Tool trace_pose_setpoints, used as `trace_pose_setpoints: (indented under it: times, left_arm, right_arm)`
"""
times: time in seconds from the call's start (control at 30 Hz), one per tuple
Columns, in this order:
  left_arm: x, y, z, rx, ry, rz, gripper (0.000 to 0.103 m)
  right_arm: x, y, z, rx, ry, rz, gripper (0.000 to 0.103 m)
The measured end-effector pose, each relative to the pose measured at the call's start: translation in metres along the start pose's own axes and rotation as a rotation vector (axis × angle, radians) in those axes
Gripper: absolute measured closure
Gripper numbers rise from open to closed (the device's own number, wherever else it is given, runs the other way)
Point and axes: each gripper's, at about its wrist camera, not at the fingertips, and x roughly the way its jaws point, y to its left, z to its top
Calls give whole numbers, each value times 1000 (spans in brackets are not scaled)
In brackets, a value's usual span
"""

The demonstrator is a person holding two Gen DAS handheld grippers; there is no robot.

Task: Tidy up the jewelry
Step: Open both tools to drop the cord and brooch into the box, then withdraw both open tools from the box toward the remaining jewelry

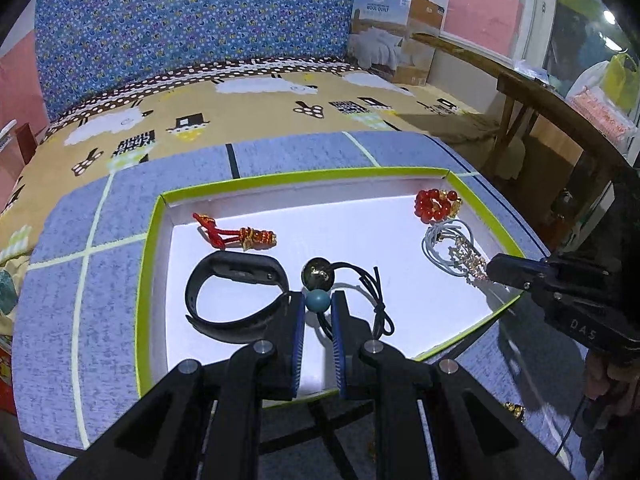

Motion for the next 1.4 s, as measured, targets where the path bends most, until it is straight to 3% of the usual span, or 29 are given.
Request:
trace_pose_setpoints:
  times: [0.23,0.43,0.67,1.03,1.4]
  left_arm:
    - [3,1,-1,-11,8,14,89]
    - [1,3,-2,-15,10,16,89]
    - [-6,4,-6,-23,0,13,81]
    - [-59,4,-26,-47,-96,9,81]
    - [-113,-5,-71,-30,-173,45,81]
  right_arm:
    - [1,-5,1,13,13,-3,98]
    - [-1,-6,-1,18,4,-8,88]
    - [-13,1,-3,7,-28,7,84]
    - [-61,18,-28,8,-133,27,84]
    - [-107,46,-66,-26,-194,46,84]
